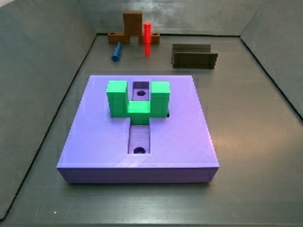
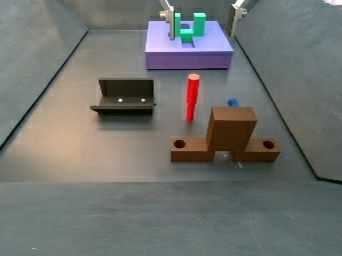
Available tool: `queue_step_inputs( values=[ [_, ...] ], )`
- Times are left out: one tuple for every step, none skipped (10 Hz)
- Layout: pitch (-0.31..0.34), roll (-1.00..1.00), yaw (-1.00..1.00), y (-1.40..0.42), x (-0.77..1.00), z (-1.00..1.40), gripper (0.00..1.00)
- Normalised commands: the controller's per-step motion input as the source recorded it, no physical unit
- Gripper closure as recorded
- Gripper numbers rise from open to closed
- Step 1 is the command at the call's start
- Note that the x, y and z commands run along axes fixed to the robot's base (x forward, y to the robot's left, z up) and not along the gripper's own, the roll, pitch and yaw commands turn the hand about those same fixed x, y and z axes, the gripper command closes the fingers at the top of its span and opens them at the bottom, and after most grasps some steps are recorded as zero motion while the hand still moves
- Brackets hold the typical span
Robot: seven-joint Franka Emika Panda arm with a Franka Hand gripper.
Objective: Pick up the brown object. Move up. Move to above the board. Insert the brown object.
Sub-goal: Pick up the brown object.
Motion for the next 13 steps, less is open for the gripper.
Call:
queue_step_inputs(
  values=[
    [-0.046, -0.11, -0.07, 0.33, -0.02, -0.05, 0.0],
    [-0.037, -0.07, -0.09, 0.52, -0.1, -0.11, 0.0],
    [-0.033, -0.02, -0.14, 0.57, -0.16, -0.15, 0.0],
    [-0.053, -0.01, -0.13, 0.53, -0.21, -0.2, 0.0],
    [-0.067, 0.0, -0.13, 0.49, -0.21, -0.24, 0.0],
    [-0.101, 0.0, -0.16, 0.48, -0.25, -0.34, 0.0],
    [-0.106, 0.0, -0.17, 0.45, -0.27, -0.34, 0.0],
    [-0.094, -0.04, -0.16, 0.45, -0.26, -0.29, 0.0],
    [-0.1, -0.08, -0.14, 0.42, -0.25, -0.28, 0.0],
    [-0.106, -0.1, -0.11, 0.35, -0.15, -0.25, 0.0],
    [-0.104, -0.11, -0.06, 0.23, -0.02, -0.21, 0.0],
    [-0.1, -0.1, -0.01, 0.13, 0.0, -0.22, 0.0],
    [-0.123, -0.1, 0.0, 0.09, 0.0, -0.28, 0.0]
  ],
)
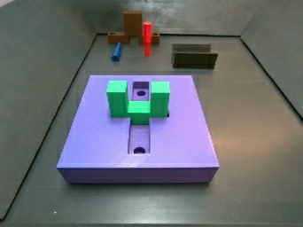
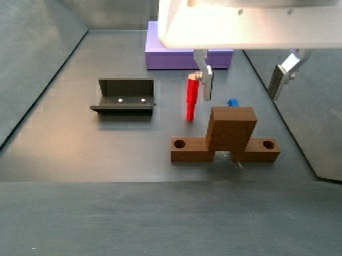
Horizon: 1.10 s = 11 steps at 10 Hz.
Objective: Pick up the brown object. Move up. Move to above the board. Insert the brown object.
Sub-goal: Pick up the brown object.
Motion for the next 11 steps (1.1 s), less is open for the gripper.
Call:
queue_step_inputs(
  values=[
    [-0.124, -0.09, 0.0, 0.02, 0.0, -0.28, 0.0],
    [-0.123, -0.09, 0.0, 0.0, 0.0, -0.27, 0.0],
    [-0.117, -0.08, 0.0, 0.0, 0.0, -0.26, 0.0],
    [-0.117, -0.09, 0.0, 0.0, 0.0, -0.24, 0.0],
    [-0.109, -0.11, 0.0, 0.0, 0.04, -0.21, 0.0],
    [-0.091, -0.12, 0.0, 0.0, 0.14, -0.19, 0.0],
    [-0.091, -0.12, 0.0, 0.0, 0.16, -0.21, 0.0],
    [-0.087, -0.12, 0.0, 0.0, 0.17, -0.2, 0.0],
    [-0.094, -0.12, 0.0, 0.0, 0.14, -0.22, 0.0],
    [-0.091, -0.12, 0.0, 0.0, 0.12, -0.25, 0.0],
    [-0.084, -0.11, 0.0, 0.0, 0.13, -0.24, 0.0]
  ],
)
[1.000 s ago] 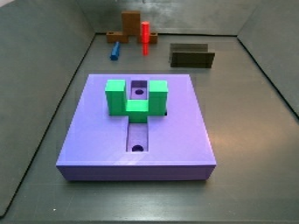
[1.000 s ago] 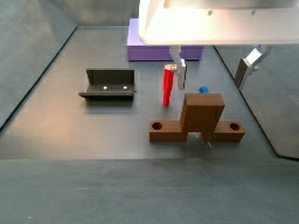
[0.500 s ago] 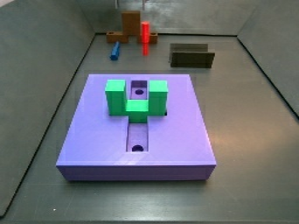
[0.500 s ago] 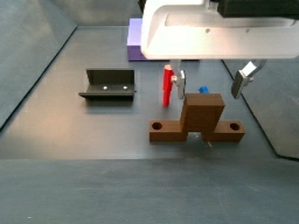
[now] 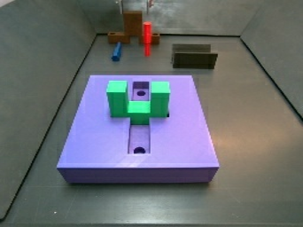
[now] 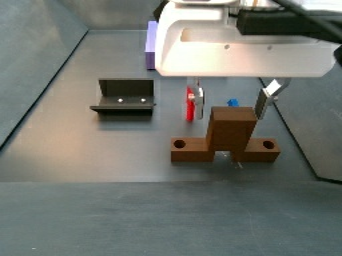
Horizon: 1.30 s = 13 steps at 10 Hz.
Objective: Pick up the brown object. Move up. Move to above the board. Insert the brown object.
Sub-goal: Pick up the brown object.
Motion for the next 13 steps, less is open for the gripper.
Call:
queue_step_inputs(
  values=[
    [-0.07, -0.11, 0.0, 0.0, 0.1, -0.22, 0.0],
    [-0.067, -0.12, 0.0, 0.0, 0.09, -0.19, 0.0],
    [-0.063, -0.11, 0.0, 0.0, 0.07, -0.17, 0.0],
    [-0.051, -0.11, 0.0, 0.0, 0.09, -0.15, 0.0],
    [-0.047, -0.11, 0.0, 0.0, 0.09, -0.14, 0.0],
    [-0.047, -0.1, 0.0, 0.0, 0.05, -0.15, 0.0],
    [-0.041, -0.09, 0.0, 0.0, 0.03, -0.15, 0.0],
    [-0.04, -0.09, 0.0, 0.09, 0.0, -0.14, 0.0],
    [-0.047, -0.1, 0.0, 0.12, 0.0, -0.15, 0.0],
    [-0.054, -0.1, 0.0, 0.11, 0.0, -0.15, 0.0],
    [-0.069, -0.13, 0.0, 0.11, 0.0, -0.15, 0.0],
    [-0.087, -0.15, 0.0, 0.07, 0.0, -0.19, 0.0],
    [-0.1, -0.17, 0.0, 0.04, 0.0, -0.21, 0.0]
  ],
)
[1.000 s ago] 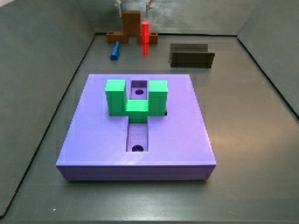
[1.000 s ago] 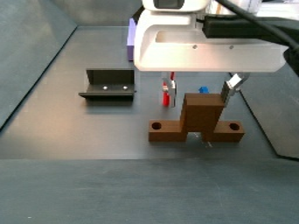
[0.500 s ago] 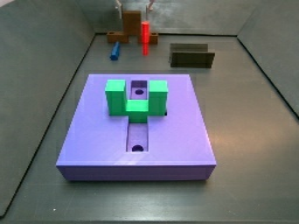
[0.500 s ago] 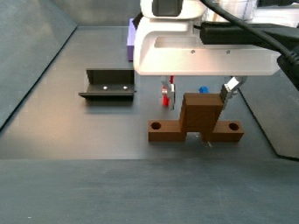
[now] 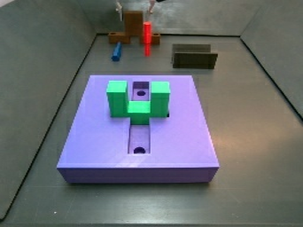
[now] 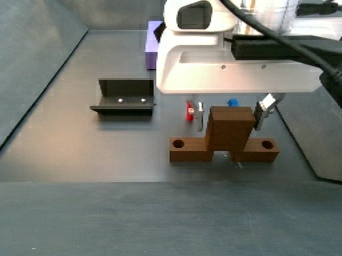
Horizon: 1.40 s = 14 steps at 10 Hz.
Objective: Pick up the brown object. Move up. Move to above the board. Insert the brown object.
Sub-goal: Pick up the brown object.
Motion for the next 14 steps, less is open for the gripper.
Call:
queue_step_inputs(
  values=[
    [-0.097, -0.16, 0.0, 0.02, 0.0, -0.21, 0.0],
    [-0.071, -0.13, 0.0, 0.0, 0.0, -0.17, 0.0],
    [0.0, 0.0, 0.0, 0.0, 0.0, 0.0, 0.0],
    [0.0, 0.0, 0.0, 0.0, 0.0, 0.0, 1.0],
    [0.0, 0.0, 0.0, 0.0, 0.0, 0.0, 1.0],
    [0.0, 0.0, 0.0, 0.0, 0.0, 0.0, 1.0],
    [0.0, 0.0, 0.0, 0.0, 0.0, 0.0, 1.0],
    [0.0, 0.0, 0.0, 0.0, 0.0, 0.0, 1.0],
    [0.0, 0.0, 0.0, 0.0, 0.0, 0.0, 1.0],
    [0.0, 0.0, 0.0, 0.0, 0.0, 0.0, 1.0],
    [0.0, 0.0, 0.0, 0.0, 0.0, 0.0, 1.0],
    [0.0, 0.0, 0.0, 0.0, 0.0, 0.0, 1.0],
    [0.0, 0.0, 0.0, 0.0, 0.0, 0.0, 1.0],
    [0.0, 0.0, 0.0, 0.0, 0.0, 0.0, 1.0]
  ],
)
